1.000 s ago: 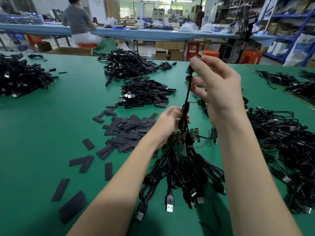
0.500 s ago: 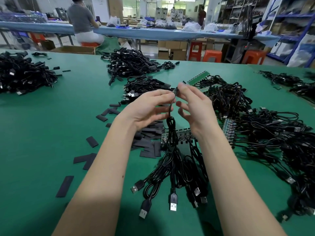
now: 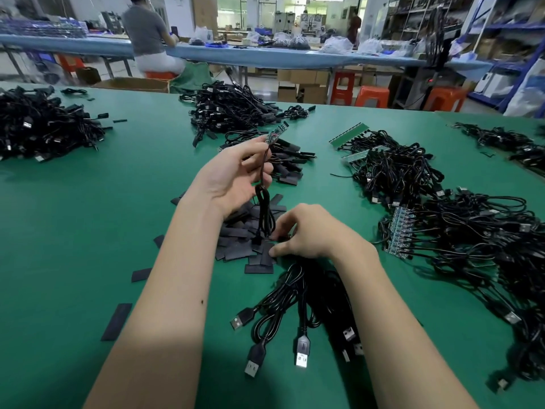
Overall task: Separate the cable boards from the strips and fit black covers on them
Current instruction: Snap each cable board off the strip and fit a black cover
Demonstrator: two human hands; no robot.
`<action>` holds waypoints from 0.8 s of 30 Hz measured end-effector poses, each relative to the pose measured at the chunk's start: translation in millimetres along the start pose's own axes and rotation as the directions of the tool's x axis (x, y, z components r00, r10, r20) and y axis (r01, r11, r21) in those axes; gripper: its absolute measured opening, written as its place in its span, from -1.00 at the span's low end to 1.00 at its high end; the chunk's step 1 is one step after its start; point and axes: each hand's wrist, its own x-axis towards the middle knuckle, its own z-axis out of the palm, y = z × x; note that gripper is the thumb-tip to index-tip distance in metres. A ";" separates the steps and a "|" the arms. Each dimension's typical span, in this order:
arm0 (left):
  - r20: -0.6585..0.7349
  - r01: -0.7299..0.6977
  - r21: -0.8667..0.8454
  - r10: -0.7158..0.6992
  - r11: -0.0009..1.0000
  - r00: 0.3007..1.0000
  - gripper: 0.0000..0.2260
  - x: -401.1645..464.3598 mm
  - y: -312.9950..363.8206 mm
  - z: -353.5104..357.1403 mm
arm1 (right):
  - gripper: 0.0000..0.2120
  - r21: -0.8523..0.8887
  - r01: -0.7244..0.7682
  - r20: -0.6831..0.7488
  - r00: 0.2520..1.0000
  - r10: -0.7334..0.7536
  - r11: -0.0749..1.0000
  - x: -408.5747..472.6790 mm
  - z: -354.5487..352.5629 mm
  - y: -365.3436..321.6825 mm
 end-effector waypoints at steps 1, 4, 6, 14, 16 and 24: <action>-0.012 -0.013 0.005 0.013 1.000 1.000 -0.85 0.2 0.6 -0.2 | -0.81 0.020 0.002 -0.011 1.000 -0.001 1.000 0.4 0.9 0.3; -0.049 -0.042 0.011 0.042 0.999 0.998 -0.86 1.6 1.4 -0.9 | -0.82 0.032 0.010 -0.028 1.000 -0.009 0.999 0.0 2.0 1.4; -0.087 -0.071 0.065 0.076 0.995 0.993 -0.93 3.2 0.2 -1.8 | -0.83 0.056 0.007 -0.032 0.999 -0.006 0.998 -0.2 1.8 2.1; -0.034 -0.106 0.305 0.122 0.946 0.992 -0.89 5.9 -11.5 1.7 | -0.84 0.737 0.176 -0.406 0.888 0.218 0.653 -8.3 -24.7 9.9; 0.011 -0.076 0.336 0.077 0.939 0.997 -0.87 5.8 -16.1 5.2 | -0.82 0.822 0.267 -0.442 0.857 0.266 0.503 -9.7 -30.3 10.4; 0.109 -0.021 0.376 -0.022 0.926 0.994 -0.90 4.9 -26.0 11.8 | -0.87 0.842 0.386 -0.506 0.808 0.303 0.376 -11.0 -33.1 11.7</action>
